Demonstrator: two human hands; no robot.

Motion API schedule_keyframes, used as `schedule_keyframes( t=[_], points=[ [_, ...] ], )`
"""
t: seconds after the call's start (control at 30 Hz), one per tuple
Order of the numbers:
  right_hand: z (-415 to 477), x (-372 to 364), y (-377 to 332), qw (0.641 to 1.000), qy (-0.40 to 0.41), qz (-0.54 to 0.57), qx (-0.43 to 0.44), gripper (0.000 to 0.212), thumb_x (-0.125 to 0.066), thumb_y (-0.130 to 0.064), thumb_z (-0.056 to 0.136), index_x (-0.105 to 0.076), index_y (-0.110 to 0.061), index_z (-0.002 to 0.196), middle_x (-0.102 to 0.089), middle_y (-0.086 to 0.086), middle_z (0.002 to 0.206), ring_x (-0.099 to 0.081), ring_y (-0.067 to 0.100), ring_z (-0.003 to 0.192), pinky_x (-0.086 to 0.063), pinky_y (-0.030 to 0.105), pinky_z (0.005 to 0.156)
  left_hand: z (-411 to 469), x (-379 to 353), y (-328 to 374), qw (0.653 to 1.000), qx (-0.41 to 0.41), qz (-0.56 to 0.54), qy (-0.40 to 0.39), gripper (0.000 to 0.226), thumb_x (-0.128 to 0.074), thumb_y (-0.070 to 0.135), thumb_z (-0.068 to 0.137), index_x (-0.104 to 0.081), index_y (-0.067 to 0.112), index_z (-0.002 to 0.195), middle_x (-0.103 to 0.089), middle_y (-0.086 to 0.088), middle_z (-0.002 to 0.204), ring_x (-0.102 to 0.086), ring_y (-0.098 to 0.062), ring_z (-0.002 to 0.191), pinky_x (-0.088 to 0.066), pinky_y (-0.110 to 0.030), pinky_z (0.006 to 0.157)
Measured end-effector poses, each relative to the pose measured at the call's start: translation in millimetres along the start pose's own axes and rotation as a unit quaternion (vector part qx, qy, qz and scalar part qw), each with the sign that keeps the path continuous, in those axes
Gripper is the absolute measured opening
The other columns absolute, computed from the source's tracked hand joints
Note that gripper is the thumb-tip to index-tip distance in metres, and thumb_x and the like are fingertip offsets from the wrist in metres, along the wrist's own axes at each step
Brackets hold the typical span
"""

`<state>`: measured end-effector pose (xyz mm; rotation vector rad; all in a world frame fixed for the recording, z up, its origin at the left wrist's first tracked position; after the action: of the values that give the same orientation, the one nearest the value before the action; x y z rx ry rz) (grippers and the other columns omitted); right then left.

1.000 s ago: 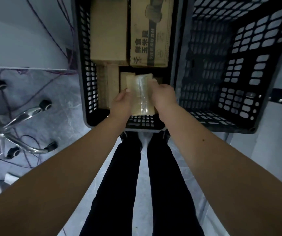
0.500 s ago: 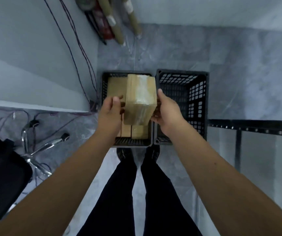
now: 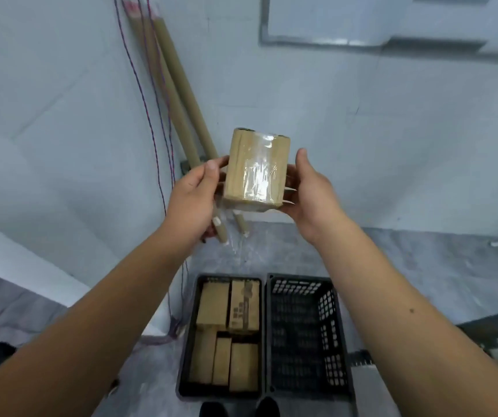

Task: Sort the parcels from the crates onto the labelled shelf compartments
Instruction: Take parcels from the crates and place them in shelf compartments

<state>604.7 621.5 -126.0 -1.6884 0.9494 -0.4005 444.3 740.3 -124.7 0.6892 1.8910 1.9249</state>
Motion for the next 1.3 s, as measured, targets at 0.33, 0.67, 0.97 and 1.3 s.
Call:
schedule_keyframes(
  t=[0.33, 0.67, 0.97, 1.3],
  points=[
    [-77, -31, -189, 0.98, -0.043, -0.034, 0.19, 0.06, -0.043, -0.057, 0.107, -0.077, -0.008, 0.113, -0.08, 0.008, 0.107, -0.074, 0.036, 0.104, -0.054, 0.059, 0.1, -1, 27, 196, 0.981, -0.192, 0.008, 0.041, 0.038, -0.043, 0.045, 0.11, -0.077, 0.03, 0.109, -0.079, 0.012, 0.109, -0.07, -0.009, 0.106, -0.052, -0.035, 0.095],
    [-131, -42, -271, 0.952, -0.084, -0.028, 0.293, 0.049, -0.046, -0.046, 0.109, -0.075, -0.006, 0.11, -0.079, 0.007, 0.097, -0.072, 0.02, 0.083, -0.059, 0.036, 0.077, -21, 30, 289, 0.959, -0.277, -0.061, 0.023, 0.044, -0.044, 0.053, 0.107, -0.065, 0.024, 0.132, -0.074, 0.003, 0.122, -0.072, -0.02, 0.109, -0.057, -0.035, 0.081],
    [-148, -33, -294, 0.935, -0.122, -0.02, 0.333, 0.028, -0.063, -0.025, 0.103, -0.073, -0.002, 0.114, -0.076, 0.008, 0.1, -0.07, 0.02, 0.09, -0.057, 0.036, 0.08, -28, 16, 315, 0.955, -0.286, -0.075, -0.012, 0.033, -0.058, 0.033, 0.105, -0.063, 0.027, 0.137, -0.072, 0.004, 0.126, -0.07, -0.011, 0.114, -0.06, -0.031, 0.089],
    [-157, 20, -297, 0.934, -0.048, -0.051, 0.35, 0.027, -0.071, -0.003, 0.093, -0.071, -0.004, 0.121, -0.074, 0.018, 0.12, -0.073, 0.027, 0.108, -0.06, 0.051, 0.096, -26, -40, 314, 0.948, -0.276, -0.111, -0.11, 0.039, -0.063, 0.002, 0.099, -0.065, 0.015, 0.136, -0.077, 0.003, 0.12, -0.075, -0.019, 0.11, -0.061, -0.034, 0.095]
  ],
)
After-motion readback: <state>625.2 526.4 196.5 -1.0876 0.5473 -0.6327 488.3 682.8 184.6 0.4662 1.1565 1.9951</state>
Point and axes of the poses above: each hand's wrist, its own z-axis towards the middle knuckle, its own x-axis out of the back of the hand, y = z × x, the point moved 6 cm from there along z, towards the middle knuckle
